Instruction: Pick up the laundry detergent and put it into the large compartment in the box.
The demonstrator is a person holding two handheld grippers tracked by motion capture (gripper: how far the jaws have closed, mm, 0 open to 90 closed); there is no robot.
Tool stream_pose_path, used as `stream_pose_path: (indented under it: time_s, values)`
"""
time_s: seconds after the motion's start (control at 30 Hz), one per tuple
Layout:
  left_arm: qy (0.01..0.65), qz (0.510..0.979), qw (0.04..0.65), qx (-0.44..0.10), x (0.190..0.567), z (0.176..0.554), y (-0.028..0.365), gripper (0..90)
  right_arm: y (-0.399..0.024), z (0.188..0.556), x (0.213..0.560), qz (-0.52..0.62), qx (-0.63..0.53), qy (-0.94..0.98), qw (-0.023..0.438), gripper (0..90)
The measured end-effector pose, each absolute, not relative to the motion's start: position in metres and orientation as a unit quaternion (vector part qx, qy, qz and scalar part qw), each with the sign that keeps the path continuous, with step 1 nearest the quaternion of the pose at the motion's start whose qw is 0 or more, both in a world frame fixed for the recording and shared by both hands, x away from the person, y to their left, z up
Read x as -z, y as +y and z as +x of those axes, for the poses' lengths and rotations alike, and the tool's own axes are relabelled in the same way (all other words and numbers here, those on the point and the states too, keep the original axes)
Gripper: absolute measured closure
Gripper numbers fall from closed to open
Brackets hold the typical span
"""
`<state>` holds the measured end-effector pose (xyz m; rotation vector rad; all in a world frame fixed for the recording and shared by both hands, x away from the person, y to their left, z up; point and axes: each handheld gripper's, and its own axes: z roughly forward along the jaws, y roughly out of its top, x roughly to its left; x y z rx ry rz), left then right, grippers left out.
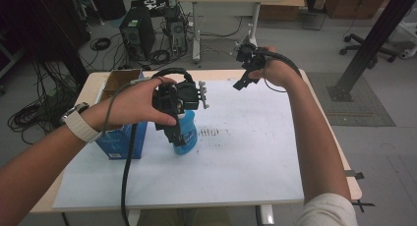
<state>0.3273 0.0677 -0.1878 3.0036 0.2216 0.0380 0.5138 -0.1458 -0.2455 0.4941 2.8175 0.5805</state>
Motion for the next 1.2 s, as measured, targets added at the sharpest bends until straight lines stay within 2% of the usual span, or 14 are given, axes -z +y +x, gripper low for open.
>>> stream_pose_path:
  time_s: [0.43, 1.2]
  values:
    - [0.111, 0.991, 0.067, -0.026, 0.178, 0.33, 0.066, 8.2, -0.143, 0.514, 0.246, 0.163, -0.199, 0.96, 0.112, 8.8]
    - [0.278, 0.957, 0.069, -0.049, 0.164, 0.352, 0.072, 7.9, -0.142, 0.513, 0.246, 0.162, -0.2, 0.96, 0.112, 8.8]
